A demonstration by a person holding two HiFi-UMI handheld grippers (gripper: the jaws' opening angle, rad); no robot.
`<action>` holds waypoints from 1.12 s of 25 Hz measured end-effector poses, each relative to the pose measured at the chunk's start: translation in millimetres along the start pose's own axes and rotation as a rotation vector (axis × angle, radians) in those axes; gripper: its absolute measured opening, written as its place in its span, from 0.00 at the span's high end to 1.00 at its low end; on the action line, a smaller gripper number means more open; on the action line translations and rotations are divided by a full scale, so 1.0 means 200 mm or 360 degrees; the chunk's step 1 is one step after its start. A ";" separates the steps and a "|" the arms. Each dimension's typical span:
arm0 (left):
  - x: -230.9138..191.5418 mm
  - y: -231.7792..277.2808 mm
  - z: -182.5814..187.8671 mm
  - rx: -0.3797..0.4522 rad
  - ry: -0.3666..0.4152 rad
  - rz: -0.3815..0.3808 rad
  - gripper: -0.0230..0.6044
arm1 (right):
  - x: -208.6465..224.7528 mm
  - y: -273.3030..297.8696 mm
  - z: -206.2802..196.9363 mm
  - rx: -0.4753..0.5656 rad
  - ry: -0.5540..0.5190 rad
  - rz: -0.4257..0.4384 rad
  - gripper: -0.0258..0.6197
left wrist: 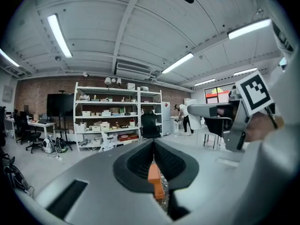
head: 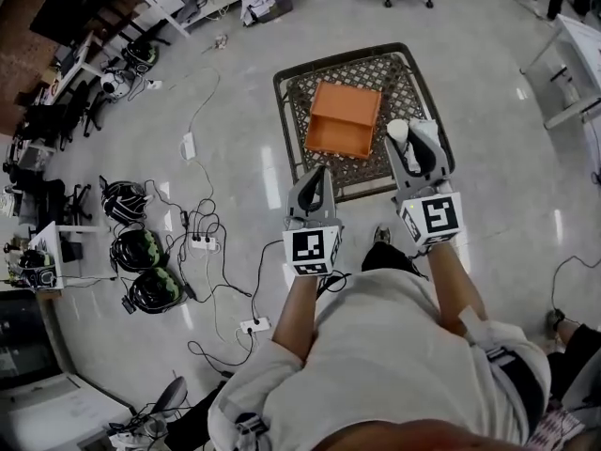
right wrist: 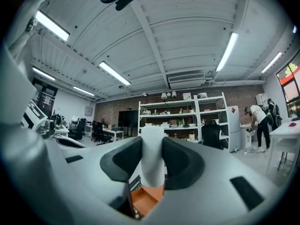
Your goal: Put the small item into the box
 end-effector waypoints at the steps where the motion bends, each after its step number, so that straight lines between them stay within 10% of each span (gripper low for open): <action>1: 0.02 0.04 -0.01 -0.0021 0.0000 -0.0004 0.95 | 0.04 0.01 -0.03 -0.0019 0.0027 0.0009 0.76; 28: -0.02 0.58 -0.26 -0.0260 -0.0038 -0.0122 0.95 | 0.22 0.36 -0.48 -0.0296 0.0119 0.0103 0.76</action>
Point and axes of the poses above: the fingertips, and each gripper's own axes: y forward along the fingers, x to its right, z out of its top, the point moved 4 cm from there along -y, backward along the fingers, and after that the axes turned 3 degrees about -y, right-handed, at the moved point
